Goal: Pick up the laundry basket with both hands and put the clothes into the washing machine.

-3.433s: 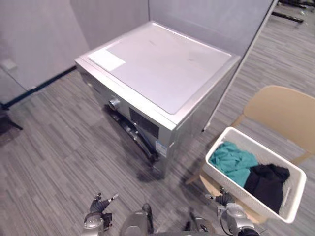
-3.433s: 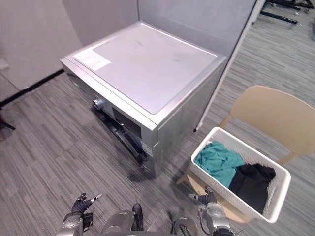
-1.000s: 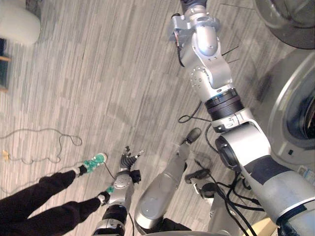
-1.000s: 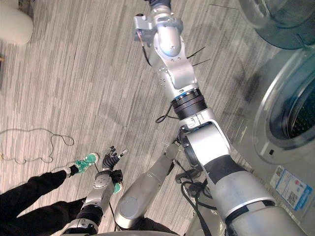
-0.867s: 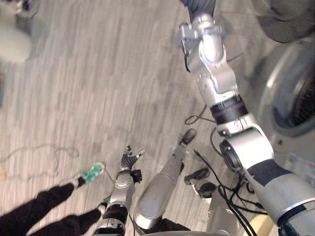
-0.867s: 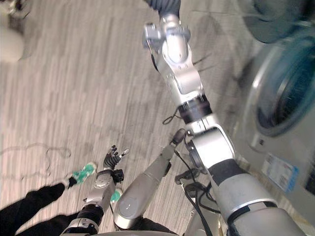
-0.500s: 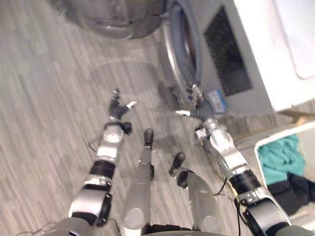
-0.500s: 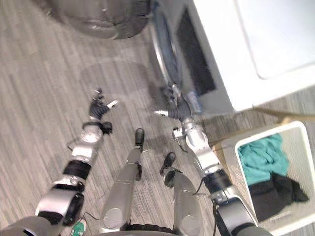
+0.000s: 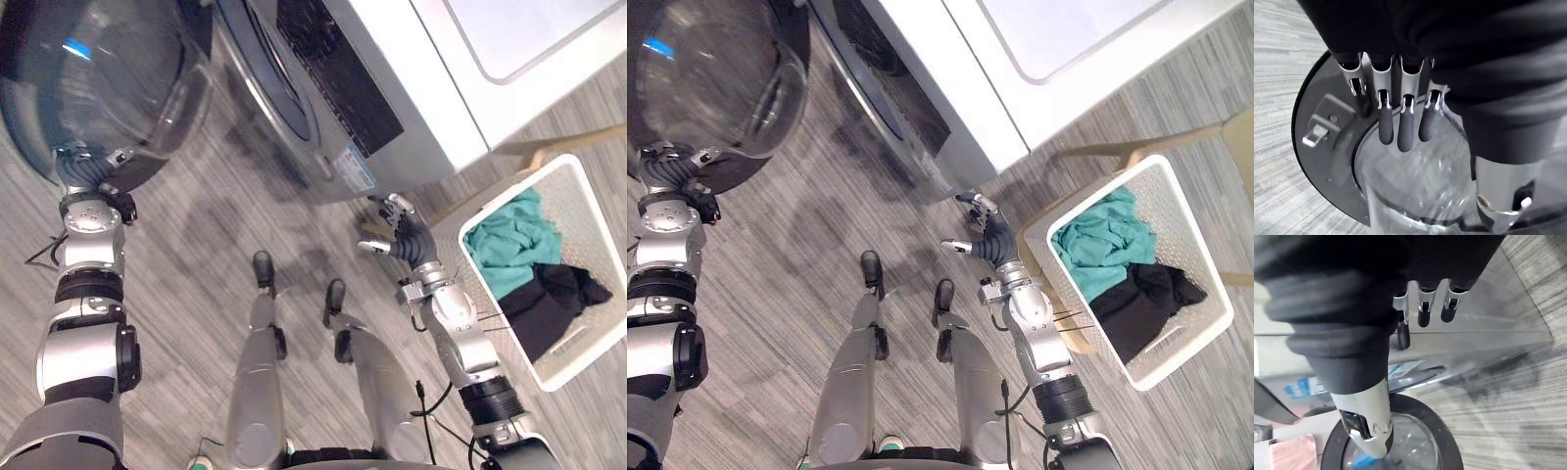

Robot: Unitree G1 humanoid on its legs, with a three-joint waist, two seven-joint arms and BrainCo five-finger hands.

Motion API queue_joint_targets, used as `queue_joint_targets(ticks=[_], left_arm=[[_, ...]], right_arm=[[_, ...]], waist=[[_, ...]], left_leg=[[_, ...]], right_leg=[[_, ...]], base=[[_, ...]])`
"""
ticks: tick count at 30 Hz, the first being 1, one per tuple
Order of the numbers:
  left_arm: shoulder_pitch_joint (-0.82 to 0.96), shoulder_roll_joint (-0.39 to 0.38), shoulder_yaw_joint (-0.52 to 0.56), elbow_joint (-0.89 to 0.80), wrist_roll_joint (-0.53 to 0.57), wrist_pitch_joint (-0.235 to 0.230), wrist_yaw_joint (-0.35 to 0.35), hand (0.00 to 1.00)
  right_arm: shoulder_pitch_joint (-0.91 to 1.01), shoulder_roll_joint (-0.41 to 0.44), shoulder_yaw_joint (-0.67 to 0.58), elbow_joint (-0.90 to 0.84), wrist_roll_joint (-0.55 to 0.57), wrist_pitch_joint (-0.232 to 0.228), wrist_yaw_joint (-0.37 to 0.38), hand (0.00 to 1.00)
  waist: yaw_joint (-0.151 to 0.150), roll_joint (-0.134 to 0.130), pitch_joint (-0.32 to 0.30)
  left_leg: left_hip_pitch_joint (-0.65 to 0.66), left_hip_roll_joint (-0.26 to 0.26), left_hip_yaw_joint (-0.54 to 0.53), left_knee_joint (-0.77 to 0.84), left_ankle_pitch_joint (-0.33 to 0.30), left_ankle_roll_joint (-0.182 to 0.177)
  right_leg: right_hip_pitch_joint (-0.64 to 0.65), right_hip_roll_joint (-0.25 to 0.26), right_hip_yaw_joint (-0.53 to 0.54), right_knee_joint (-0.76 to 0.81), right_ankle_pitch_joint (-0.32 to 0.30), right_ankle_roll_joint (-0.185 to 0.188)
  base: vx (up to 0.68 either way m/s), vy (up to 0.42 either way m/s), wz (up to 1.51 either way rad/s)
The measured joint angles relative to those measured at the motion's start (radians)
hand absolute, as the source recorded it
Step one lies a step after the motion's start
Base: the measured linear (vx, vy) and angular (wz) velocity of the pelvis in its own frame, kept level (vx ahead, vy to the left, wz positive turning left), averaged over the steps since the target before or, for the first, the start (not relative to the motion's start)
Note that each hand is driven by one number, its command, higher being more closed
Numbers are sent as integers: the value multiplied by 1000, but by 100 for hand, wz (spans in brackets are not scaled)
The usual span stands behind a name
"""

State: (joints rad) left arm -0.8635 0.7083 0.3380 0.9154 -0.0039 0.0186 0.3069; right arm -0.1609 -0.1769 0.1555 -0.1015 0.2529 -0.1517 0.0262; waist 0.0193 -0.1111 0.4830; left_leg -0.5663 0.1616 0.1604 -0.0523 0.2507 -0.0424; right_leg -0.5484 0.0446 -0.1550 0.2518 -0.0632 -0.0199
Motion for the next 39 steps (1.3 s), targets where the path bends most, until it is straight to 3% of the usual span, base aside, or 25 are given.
queue_joint_targets(ticks=[5, 8, 12, 14, 17, 20, 23, 25, 27, 29, 31, 34, 35, 37, 38, 39], left_arm=[[6, 20, 68, -66, 28, 1, 0, 0], [98, -11, 63, -203, 36, -1, 4, 0], [333, -238, 16, -443, 23, -48, 22, 0], [472, -357, -26, -485, 9, -71, 22, 0], [707, -527, -126, -479, -4, -72, -18, 0], [835, -570, -140, -429, -4, -72, -45, 0], [955, -585, -138, -315, -1, -71, -71, 0], [983, -588, -138, -252, 12, -66, -92, 0], [993, -588, -138, -190, 36, -59, -113, 0], [994, -582, -137, -160, 58, -56, -128, 0], [983, -579, -131, -109, 87, -44, -131, 0], [985, -593, -130, -77, 107, -41, -130, 0], [984, -594, -129, -76, 108, -42, -130, 0], [981, -601, -131, -64, 107, -42, -129, 0], [981, -613, -133, -60, 106, -40, -129, 0], [975, -615, -133, -61, 103, -46, -129, 0]], right_arm=[[46, 32, -28, -65, 28, -4, -1, 0], [47, 57, -55, -79, 33, -3, -6, 0], [74, 76, -67, -66, 13, 2, -39, 0], [78, 74, -72, -55, -27, 0, -46, 0], [81, 61, -103, 27, -125, 2, -47, 0], [89, 45, -118, 87, -207, 9, -47, 0], [123, 39, -146, 103, -287, 28, -47, 0], [133, 29, -161, 122, -304, 33, -49, 0], [149, 24, -188, 150, -305, 44, -51, 0], [161, 15, -198, 161, -308, 46, -58, 0], [162, 13, -197, 156, -341, 46, -70, 0], [183, 9, -189, 156, -343, 45, -87, 0], [188, 9, -184, 157, -343, 45, -91, 0], [190, 8, -181, 157, -342, 47, -93, 0], [189, -5, -177, 157, -342, 47, -98, 0], [187, -22, -166, 163, -343, 47, -105, 0]], waist=[[25, 0, 0], [27, 3, 2], [50, 11, 5], [48, 23, -4], [46, 53, -69], [45, 63, -98], [18, 80, -149], [2, 78, -162], [-17, 83, -176], [-30, 77, -197], [-42, 78, -213], [-50, 112, -247], [-45, 116, -247], [-36, 120, -246], [-38, 122, -246], [-29, 122, -245]], left_leg=[[0, 7, 7, 1, 0, -1], [15, 7, 8, 5, -1, -1], [109, -9, 6, 16, -13, -15], [155, -16, 5, 42, -47, -16], [195, -25, 32, 94, -103, -11], [266, -22, 94, 114, -140, -7], [351, 4, 216, 164, -211, 5], [400, 16, 298, 213, -271, 15], [448, 46, 369, 284, -333, 7], [476, 78, 426, 321, -366, -13], [516, 125, 498, 386, -429, -50], [559, 230, 598, 482, -473, -94], [544, 278, 579, 575, -467, -82], [489, 329, 477, 731, -425, 3], [423, 333, 344, 845, -346, 79], [359, 294, 212, 898, -391, 29]], right_leg=[[2, 6, 2, -4, 1, -2], [20, 5, 1, -4, 1, -2], [100, -13, 14, 28, -33, -1], [139, -22, 23, 48, -55, 2], [181, -29, 56, 60, -77, 14], [227, -26, 121, 55, -73, 17], [285, -23, 201, 11, -57, 46], [308, -123, -7, 30, -81, 20], [360, -237, -273, 80, -103, -39], [374, -284, -378, 124, -111, -55], [373, -247, -303, 122, -95, 29], [373, -158, -225, 88, -103, 18], [373, -141, -198, 93, -110, 12], [383, -107, -153, 100, -110, 8], [398, -98, -117, 89, -105, -2], [419, -96, -89, 71, -98, -11]], base=[[37, -2, -2], [48, -7, 3], [13, -16, 3], [-2, -11, 2], [-3, 35, -23], [19, 37, -63], [49, 52, -115], [27, 59, -122], [29, 86, -101], [61, 31, -98], [62, -5, -115], [145, -57, -122], [208, -146, -115], [177, -140, -88], [245, -61, -79], [244, -20, -74]])
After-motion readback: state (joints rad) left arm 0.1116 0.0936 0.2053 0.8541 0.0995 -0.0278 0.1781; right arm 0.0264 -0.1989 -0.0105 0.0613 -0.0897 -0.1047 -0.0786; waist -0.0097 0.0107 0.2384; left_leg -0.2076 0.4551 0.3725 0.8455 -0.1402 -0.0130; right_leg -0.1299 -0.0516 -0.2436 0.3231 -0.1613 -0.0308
